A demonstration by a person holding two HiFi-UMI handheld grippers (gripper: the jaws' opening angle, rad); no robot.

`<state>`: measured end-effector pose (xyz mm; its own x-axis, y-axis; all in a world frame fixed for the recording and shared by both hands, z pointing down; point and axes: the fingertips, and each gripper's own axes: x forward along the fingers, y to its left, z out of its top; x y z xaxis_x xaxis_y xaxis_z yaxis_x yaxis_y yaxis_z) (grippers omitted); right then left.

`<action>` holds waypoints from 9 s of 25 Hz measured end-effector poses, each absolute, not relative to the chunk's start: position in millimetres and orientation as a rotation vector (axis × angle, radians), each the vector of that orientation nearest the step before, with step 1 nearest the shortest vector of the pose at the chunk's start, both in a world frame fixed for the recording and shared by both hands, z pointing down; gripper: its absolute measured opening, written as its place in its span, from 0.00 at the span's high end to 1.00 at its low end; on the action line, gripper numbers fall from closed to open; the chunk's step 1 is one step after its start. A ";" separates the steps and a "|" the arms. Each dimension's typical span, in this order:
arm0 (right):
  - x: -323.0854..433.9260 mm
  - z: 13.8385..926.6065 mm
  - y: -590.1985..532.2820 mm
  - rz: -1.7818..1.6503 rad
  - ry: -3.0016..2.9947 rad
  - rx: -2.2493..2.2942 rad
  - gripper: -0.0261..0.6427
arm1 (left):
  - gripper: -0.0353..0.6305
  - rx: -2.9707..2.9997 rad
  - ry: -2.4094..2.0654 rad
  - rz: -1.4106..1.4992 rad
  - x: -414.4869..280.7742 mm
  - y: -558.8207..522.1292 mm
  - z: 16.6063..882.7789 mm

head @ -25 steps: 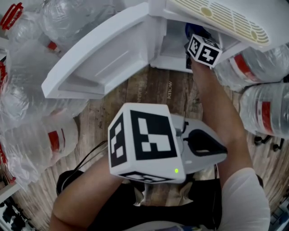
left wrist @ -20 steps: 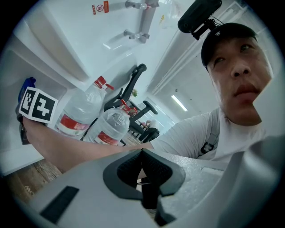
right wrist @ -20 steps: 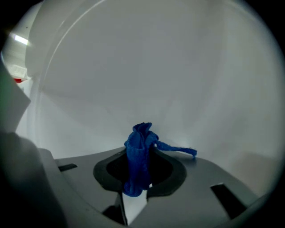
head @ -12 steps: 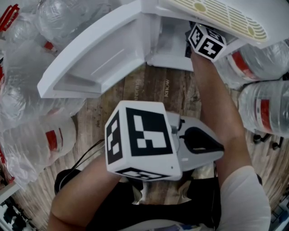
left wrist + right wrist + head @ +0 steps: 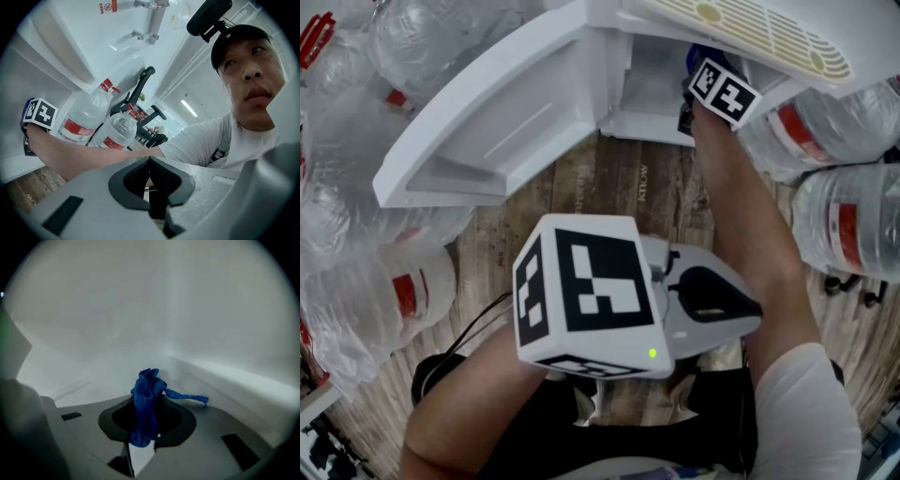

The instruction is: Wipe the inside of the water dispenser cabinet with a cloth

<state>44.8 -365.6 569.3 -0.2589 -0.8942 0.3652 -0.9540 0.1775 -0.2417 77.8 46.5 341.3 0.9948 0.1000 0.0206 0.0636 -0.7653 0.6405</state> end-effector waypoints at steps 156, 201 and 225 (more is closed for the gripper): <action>111.0 652.2 -278.1 2.541 -2.185 2.143 0.84 | 0.94 2.408 0.179 0.108 123.5 51.8 361.1; 140.3 659.8 -197.6 1.362 -2.226 1.723 0.84 | 0.94 2.484 0.068 0.096 107.9 43.1 340.3; 75.2 264.9 -13.2 0.713 -2.366 0.695 0.84 | 0.94 2.380 -0.614 -0.030 67.9 58.7 77.2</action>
<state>75.2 -13.2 264.9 -0.7044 -0.3080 0.6395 -0.6102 0.7230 -0.3240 67.9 58.7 77.2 0.8891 -0.4368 0.1368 -0.4215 -0.6649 0.6167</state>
